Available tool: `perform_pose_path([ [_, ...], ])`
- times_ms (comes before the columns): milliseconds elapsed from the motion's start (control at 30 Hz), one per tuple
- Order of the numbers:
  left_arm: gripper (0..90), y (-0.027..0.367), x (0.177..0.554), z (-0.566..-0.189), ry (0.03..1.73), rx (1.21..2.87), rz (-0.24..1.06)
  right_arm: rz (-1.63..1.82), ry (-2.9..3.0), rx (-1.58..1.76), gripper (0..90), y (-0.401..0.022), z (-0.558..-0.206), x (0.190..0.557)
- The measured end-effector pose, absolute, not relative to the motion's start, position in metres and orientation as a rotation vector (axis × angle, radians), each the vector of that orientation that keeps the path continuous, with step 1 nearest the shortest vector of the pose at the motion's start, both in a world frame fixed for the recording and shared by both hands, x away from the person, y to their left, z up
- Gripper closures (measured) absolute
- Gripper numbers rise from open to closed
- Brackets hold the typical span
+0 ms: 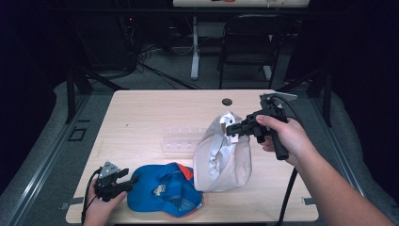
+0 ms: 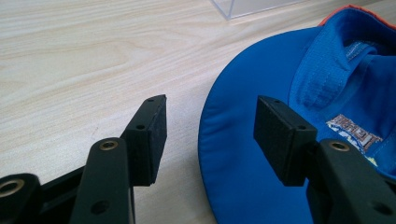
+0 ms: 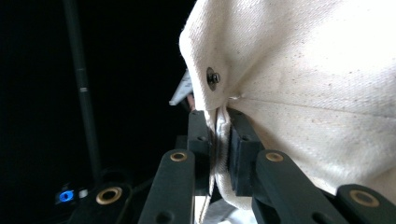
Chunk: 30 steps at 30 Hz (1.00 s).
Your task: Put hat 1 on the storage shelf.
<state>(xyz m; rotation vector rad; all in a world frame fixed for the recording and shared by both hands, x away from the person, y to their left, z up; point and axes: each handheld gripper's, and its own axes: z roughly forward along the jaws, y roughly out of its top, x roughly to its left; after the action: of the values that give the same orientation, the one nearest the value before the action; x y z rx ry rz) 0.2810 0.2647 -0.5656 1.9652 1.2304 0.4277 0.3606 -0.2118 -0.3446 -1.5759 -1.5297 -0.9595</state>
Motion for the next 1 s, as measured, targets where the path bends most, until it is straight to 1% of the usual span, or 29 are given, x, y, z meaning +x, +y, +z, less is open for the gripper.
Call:
perform_pose_path([
  [433,44.8,0.265,0.281,-0.565,1.227,1.969,0.429,-1.085,-1.442,-1.497,82.0,-0.203,-0.342,0.367],
  [667,44.7,0.264,0.281,-0.566,1.23,1.964,0.425,-1.111,-1.433,-1.498,82.0,-0.2,-0.334,0.374],
  [1000,44.8,0.264,0.281,-0.565,1.22,1.971,0.419,-1.165,-1.418,-1.526,82.0,-0.193,-0.318,0.394],
])
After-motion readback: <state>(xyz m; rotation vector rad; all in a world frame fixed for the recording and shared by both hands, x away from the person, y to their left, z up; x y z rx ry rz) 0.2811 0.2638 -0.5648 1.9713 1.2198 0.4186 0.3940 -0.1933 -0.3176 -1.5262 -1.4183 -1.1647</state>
